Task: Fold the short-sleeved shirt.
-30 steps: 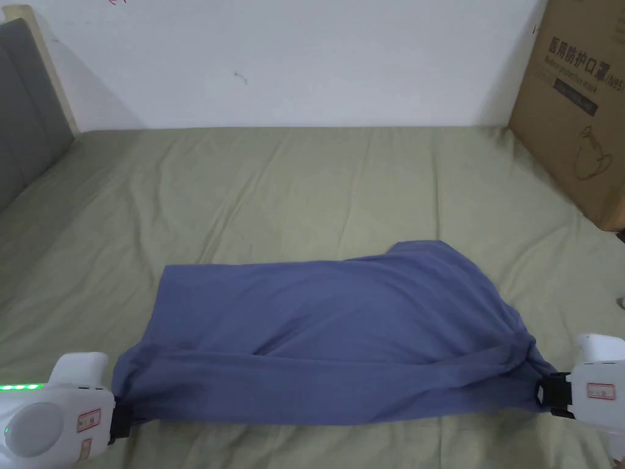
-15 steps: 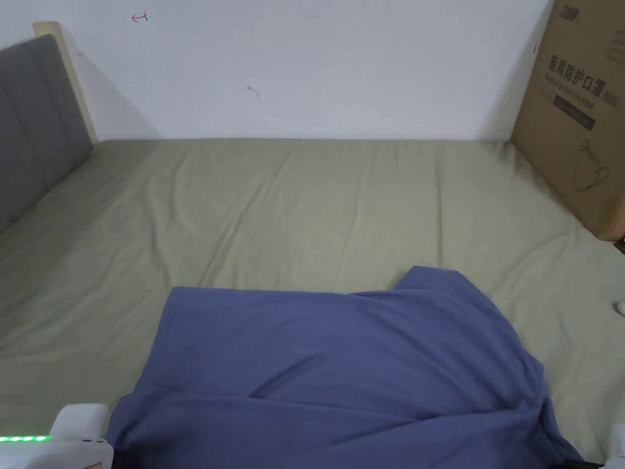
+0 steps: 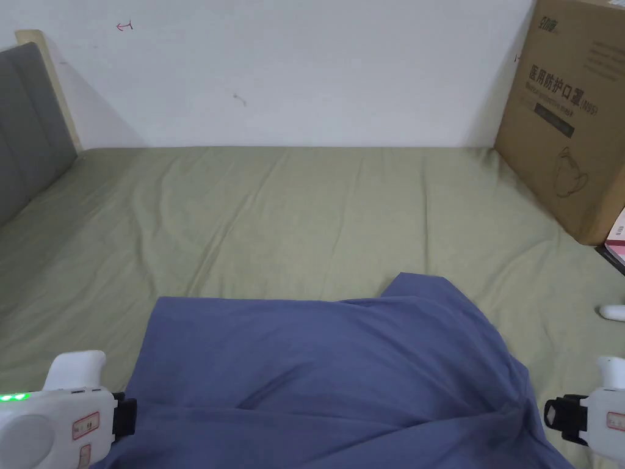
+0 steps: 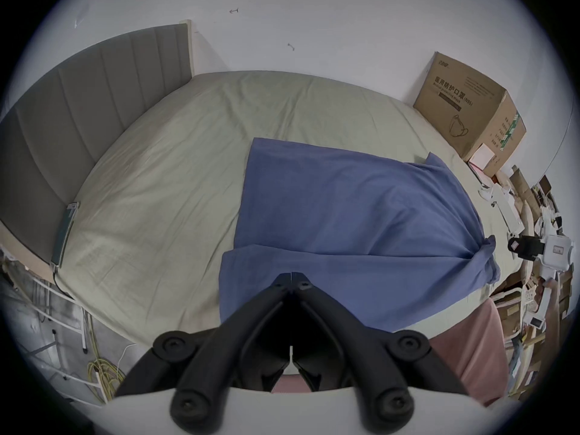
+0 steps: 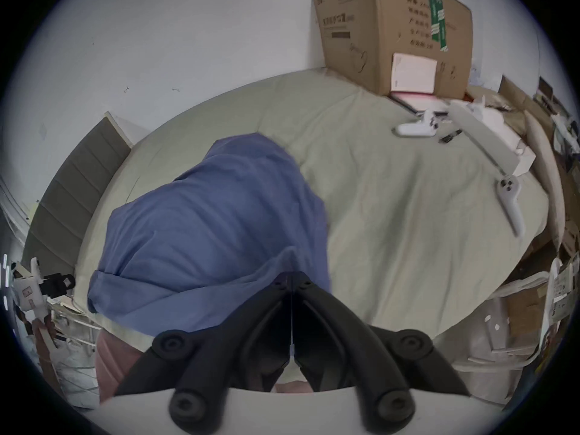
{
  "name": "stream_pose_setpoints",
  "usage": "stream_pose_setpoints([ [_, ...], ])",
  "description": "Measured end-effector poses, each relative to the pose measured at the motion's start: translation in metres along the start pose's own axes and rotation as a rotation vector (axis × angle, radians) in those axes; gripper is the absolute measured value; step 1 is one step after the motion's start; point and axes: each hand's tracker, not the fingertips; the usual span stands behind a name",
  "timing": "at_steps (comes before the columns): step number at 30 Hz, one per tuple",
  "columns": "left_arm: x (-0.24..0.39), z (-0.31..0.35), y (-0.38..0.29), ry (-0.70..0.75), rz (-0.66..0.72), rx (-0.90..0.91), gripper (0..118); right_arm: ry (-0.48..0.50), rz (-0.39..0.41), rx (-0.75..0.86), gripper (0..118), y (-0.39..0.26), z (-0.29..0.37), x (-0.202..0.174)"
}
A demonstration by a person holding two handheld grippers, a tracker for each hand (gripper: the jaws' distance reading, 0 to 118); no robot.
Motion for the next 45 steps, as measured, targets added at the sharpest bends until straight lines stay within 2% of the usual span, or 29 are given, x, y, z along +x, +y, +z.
stream_pose_setpoints([
  [3,-0.003,-0.014,0.0,-0.015,0.022,-0.026,0,-0.043,0.044,-0.033,0,-0.005,-0.016,-0.006],
  [7,-0.004,-0.024,0.007,-0.006,0.029,-0.035,0,-0.013,0.007,-0.041,0,0.012,-0.033,-0.005],
  [12,-0.002,-0.041,0.029,-0.002,0.016,-0.048,0,-0.009,0.033,0.001,0,0.072,-0.06,-0.01],
  [14,0.0,-0.049,0.039,0.005,0.001,-0.047,0,0.035,0.001,0.014,2,0.105,-0.077,-0.01],
  [15,0.001,-0.053,0.044,0.01,-0.003,-0.048,0,0.049,-0.005,-0.002,20,0.122,-0.089,-0.012],
  [17,0.001,-0.064,0.052,0.014,-0.012,-0.05,0,0.051,0.004,0.023,70,0.15,-0.114,-0.015],
  [18,0.0,-0.069,0.055,0.021,-0.008,-0.055,0,0.046,0.018,0.019,87,0.164,-0.129,-0.017],
  [22,-0.001,-0.087,0.065,0.02,-0.011,-0.086,0,-0.054,0.082,-0.061,87,0.201,-0.191,-0.024],
  [27,0.0,-0.097,0.072,0.037,-0.03,-0.104,0,-0.098,0.155,-0.153,86,0.204,-0.244,-0.024],
  [30,-0.001,-0.101,0.072,0.037,-0.024,-0.114,0,-0.111,0.161,-0.189,76,0.196,-0.255,-0.022],
  [31,-0.001,-0.1,0.072,0.037,-0.026,-0.117,0,-0.103,0.17,-0.171,66,0.196,-0.252,-0.022],
  [32,-0.001,-0.1,0.071,0.04,-0.029,-0.122,0,-0.108,0.166,-0.158,49,0.197,-0.247,-0.024],
  [33,-0.001,-0.101,0.071,0.041,-0.035,-0.126,0,-0.116,0.165,-0.135,11,0.198,-0.243,-0.024],
  [34,-0.001,-0.1,0.071,0.042,-0.041,-0.127,0,-0.13,0.172,-0.116,11,0.2,-0.239,-0.024],
  [35,-0.001,-0.1,0.07,0.043,-0.042,-0.127,0,-0.081,0.139,-0.123,2,0.202,-0.239,-0.02],
  [36,-0.001,-0.1,0.07,0.043,-0.042,-0.127,0,-0.077,0.105,-0.134,0,0.205,-0.238,-0.021],
  [37,-0.002,-0.099,0.07,0.041,-0.039,-0.125,0,-0.049,0.118,-0.156,0,0.205,-0.239,-0.022],
  [40,-0.004,-0.098,0.071,0.039,-0.024,-0.122,0,-0.124,0.202,-0.13,0,0.204,-0.235,-0.031],
  [42,-0.006,-0.1,0.076,0.041,-0.018,-0.116,0,-0.092,0.183,-0.13,0,0.205,-0.231,-0.035],
  [45,-0.01,-0.109,0.094,0.034,-0.007,-0.094,0,-0.098,0.198,-0.112,0,0.21,-0.225,-0.04],
])
